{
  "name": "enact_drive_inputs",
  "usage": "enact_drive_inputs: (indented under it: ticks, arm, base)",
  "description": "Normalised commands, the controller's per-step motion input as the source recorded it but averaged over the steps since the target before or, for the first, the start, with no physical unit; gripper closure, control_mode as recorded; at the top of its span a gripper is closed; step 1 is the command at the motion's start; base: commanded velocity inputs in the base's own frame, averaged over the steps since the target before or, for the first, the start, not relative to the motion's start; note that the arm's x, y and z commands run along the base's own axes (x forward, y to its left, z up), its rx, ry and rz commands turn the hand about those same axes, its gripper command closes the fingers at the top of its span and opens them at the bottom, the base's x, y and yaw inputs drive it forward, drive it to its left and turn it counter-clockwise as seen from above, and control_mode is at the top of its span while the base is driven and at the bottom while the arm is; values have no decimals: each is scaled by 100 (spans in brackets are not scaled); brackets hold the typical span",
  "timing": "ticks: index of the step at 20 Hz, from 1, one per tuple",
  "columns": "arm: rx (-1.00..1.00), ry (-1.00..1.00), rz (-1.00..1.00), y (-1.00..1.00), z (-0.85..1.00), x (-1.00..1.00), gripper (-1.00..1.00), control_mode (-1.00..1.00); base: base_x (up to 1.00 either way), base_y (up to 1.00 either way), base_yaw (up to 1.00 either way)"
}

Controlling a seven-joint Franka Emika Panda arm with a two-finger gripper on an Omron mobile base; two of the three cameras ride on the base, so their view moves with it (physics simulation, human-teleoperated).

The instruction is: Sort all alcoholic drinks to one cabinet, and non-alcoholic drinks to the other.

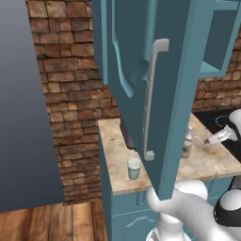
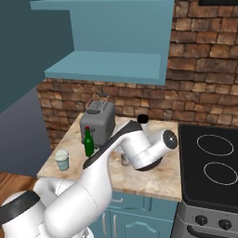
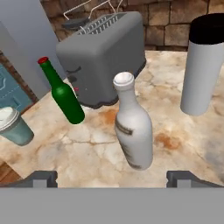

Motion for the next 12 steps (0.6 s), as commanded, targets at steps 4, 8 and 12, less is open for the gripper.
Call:
enact_drive_inputs:
  ticks: [4,8,12]
  arm:
    - [1,-17,26,-10,-40,13,-100,-100]
    - [1,-17,23,-1,-28,20,-100,-100]
    - [3,-12,6,1,-9,12,-100,-100]
  base:
    - [0,0,0]
    - [0,0,0]
    - [0,0,0]
